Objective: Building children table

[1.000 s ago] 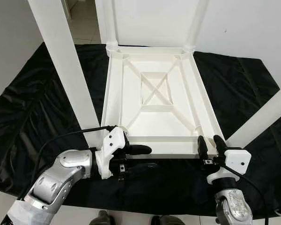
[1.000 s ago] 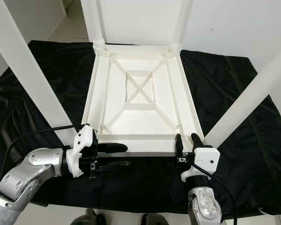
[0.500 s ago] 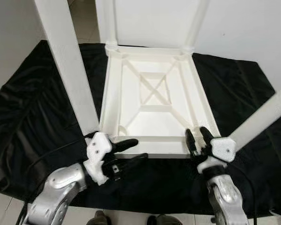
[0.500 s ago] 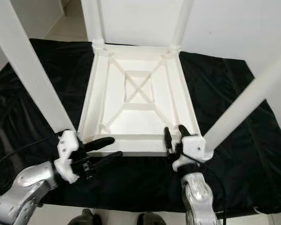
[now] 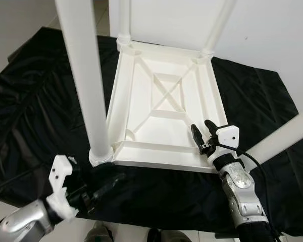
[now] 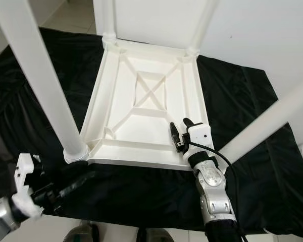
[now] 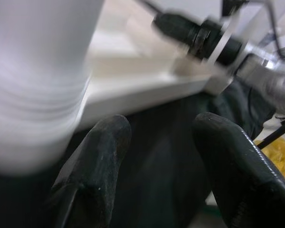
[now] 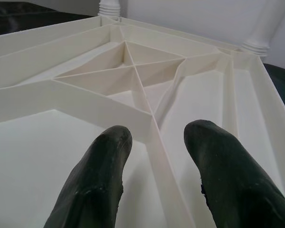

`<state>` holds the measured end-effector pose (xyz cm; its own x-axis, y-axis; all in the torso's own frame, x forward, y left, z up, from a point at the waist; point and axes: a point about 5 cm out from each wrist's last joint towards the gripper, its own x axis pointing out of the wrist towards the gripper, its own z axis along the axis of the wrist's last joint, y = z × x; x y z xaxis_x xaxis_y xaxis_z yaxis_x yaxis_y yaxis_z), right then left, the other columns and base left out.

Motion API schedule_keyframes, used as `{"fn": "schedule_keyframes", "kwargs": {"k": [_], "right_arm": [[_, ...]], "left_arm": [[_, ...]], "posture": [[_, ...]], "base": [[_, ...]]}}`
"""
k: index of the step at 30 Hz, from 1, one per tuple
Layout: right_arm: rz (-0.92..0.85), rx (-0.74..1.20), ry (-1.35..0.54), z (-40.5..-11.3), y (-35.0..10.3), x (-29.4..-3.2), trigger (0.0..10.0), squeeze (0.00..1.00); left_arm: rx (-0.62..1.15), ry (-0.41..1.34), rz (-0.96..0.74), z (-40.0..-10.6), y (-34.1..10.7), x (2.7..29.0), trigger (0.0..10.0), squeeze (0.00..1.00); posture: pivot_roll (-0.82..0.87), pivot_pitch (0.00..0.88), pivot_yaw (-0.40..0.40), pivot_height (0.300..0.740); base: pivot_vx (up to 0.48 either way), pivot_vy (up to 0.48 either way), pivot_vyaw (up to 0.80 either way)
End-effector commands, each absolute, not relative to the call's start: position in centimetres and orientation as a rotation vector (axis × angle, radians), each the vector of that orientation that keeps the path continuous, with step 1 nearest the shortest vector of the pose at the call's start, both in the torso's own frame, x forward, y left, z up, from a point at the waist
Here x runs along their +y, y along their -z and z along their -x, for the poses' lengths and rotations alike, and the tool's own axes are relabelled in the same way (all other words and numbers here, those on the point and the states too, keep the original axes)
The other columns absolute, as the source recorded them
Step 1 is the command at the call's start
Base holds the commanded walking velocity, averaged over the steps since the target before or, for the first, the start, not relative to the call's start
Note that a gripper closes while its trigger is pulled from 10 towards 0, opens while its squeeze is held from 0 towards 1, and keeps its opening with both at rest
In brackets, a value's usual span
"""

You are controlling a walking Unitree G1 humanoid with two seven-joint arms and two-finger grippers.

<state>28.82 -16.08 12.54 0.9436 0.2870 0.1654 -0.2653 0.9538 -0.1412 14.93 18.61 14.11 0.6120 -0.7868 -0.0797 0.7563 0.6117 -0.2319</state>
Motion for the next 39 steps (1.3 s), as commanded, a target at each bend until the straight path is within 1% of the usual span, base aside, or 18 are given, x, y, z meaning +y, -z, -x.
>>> {"fn": "schedule_keyframes", "kwargs": {"k": [1, 4, 7, 10, 12, 14, 15, 16, 19, 20, 22, 24, 25, 26, 30, 32, 37, 39], "right_arm": [[0.125, -0.173, -0.286, -28.8, -12.1, -16.4, 10.0, 0.0], [0.124, -0.171, -0.298, -29.1, -12.1, -16.3, 10.0, 0.0], [0.118, -0.171, -0.333, -29.9, -12.0, -15.8, 10.0, 0.0], [0.116, -0.174, -0.343, -30.1, -12.0, -15.6, 10.0, 0.0], [0.112, -0.181, -0.355, -30.5, -12.0, -15.3, 10.0, 0.0], [0.112, -0.181, -0.355, -30.5, -12.0, -15.3, 10.0, 0.0], [0.108, -0.187, -0.356, -30.7, -12.0, -15.2, 10.0, 0.0], [0.102, -0.199, -0.356, -30.9, -12.1, -15.0, 10.0, 0.0], [0.096, -0.205, -0.352, -31.0, -12.1, -15.0, 10.0, 0.0], [0.092, -0.208, -0.345, -30.9, -12.1, -14.9, 10.0, 0.0], [0.089, -0.212, -0.337, -30.8, -12.1, -14.9, 10.0, 0.0], [0.089, -0.214, -0.334, -30.8, -12.2, -14.9, 10.0, 0.0], [0.087, -0.221, -0.331, -30.7, -12.2, -14.8, 10.0, 0.0], [0.087, -0.221, -0.331, -30.7, -12.2, -14.8, 10.0, 0.0], [0.076, -0.242, -0.307, -30.2, -12.3, -14.8, 10.0, 0.0], [0.072, -0.248, -0.295, -30.0, -12.3, -14.8, 10.0, 0.0], [0.074, -0.25, -0.289, -29.8, -12.2, -14.7, 10.0, 0.0], [0.086, -0.239, -0.229, -29.0, -11.8, -14.7, 10.0, 0.0]], "left_arm": [[0.192, 0.974, 0.184, -14.3, -14.3, 18.7, 10.0, 0.0], [0.219, 0.974, 0.173, -13.8, -14.2, 19.3, 10.0, 0.0], [0.257, 0.867, 0.043, -14.3, -14.5, 23.0, 10.0, 0.0], [0.268, 0.822, 0.005, -14.7, -14.7, 24.3, 10.0, 0.0], [0.282, 0.747, -0.06, -15.4, -15.0, 26.1, 10.0, 0.0], [0.282, 0.747, -0.06, -15.4, -15.0, 26.1, 10.0, 0.0], [0.275, 0.695, -0.078, -16.2, -15.0, 27.1, 10.0, 0.0], [0.266, 0.655, -0.161, -17.1, -15.1, 28.3, 10.0, 0.0], [0.24, 0.606, -0.195, -18.1, -15.2, 29.1, 10.0, 0.0], [0.196, 0.554, -0.204, -19.4, -15.6, 29.4, 10.0, 0.0], [0.151, 0.494, -0.211, -21.1, -16.1, 29.6, 10.0, 0.0], [0.143, 0.479, -0.213, -21.6, -16.3, 29.7, 10.0, 0.0], [0.097, 0.443, -0.208, -22.9, -16.8, 29.8, 10.0, 0.0], [0.097, 0.443, -0.208, -22.9, -16.8, 29.8, 10.0, 0.0], [-0.017, 0.403, -0.159, -27.0, -18.5, 29.1, 10.0, 0.0], [-0.057, 0.401, -0.136, -28.3, -19.2, 28.8, 10.0, 0.0], [-0.063, 0.408, -0.115, -29.0, -19.4, 28.6, 10.0, 0.0], [-0.097, 0.495, -0.093, -30.6, -20.2, 26.7, 10.0, 0.0]], "posture": [[0.27, 0.128, -0.145, 0.74], [0.29, 0.134, -0.154, 0.74], [0.32, 0.134, -0.171, 0.74], [0.33, 0.134, -0.172, 0.74], [0.33, 0.13, -0.171, 0.74], [0.33, 0.13, -0.171, 0.74], [0.33, 0.126, -0.169, 0.74], [0.32, 0.12, -0.162, 0.74], [0.32, 0.118, -0.158, 0.74], [0.3, 0.111, -0.146, 0.74], [0.3, 0.11, -0.143, 0.74], [0.29, 0.108, -0.138, 0.74], [0.28, 0.107, -0.131, 0.74], [0.28, 0.107, -0.131, 0.74], [0.23, 0.101, -0.108, 0.74], [0.23, 0.101, -0.108, 0.74], [0.2, 0.093, -0.088, 0.74], [0.16, 0.086, -0.063, 0.74]], "base": [[0.0, 0.0, 0.0], [0.0, 0.0, 0.0], [0.0, 0.0, 0.0], [0.0, 0.0, 0.0], [0.0, 0.0, 0.0], [0.0, 0.0, 0.0], [0.0, 0.0, 0.0], [0.0, 0.0, 0.0], [0.0, 0.0, 0.0], [0.0, 0.0, 0.0], [0.0, 0.0, 0.0], [0.0, 0.0, 0.0], [0.0, 0.0, 0.0], [0.0, 0.0, 0.0], [0.0, 0.0, 0.0], [0.0, 0.0, 0.0], [0.0, 0.0, 0.0], [0.0, 0.0, 0.0]]}}
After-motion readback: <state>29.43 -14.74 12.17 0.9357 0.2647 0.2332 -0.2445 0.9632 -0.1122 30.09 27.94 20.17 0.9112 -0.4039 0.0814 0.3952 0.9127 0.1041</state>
